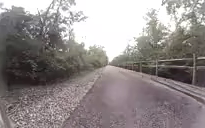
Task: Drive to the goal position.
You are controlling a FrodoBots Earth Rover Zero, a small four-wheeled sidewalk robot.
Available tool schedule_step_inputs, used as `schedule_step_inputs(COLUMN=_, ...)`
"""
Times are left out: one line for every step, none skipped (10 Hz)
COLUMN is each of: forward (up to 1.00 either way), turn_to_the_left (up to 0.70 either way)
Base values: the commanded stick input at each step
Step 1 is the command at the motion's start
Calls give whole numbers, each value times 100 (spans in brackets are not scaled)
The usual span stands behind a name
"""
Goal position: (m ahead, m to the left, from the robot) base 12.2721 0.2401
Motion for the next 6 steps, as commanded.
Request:
schedule_step_inputs(forward=70, turn_to_the_left=0)
schedule_step_inputs(forward=70, turn_to_the_left=0)
schedule_step_inputs(forward=70, turn_to_the_left=0)
schedule_step_inputs(forward=70, turn_to_the_left=0)
schedule_step_inputs(forward=70, turn_to_the_left=0)
schedule_step_inputs(forward=70, turn_to_the_left=0)
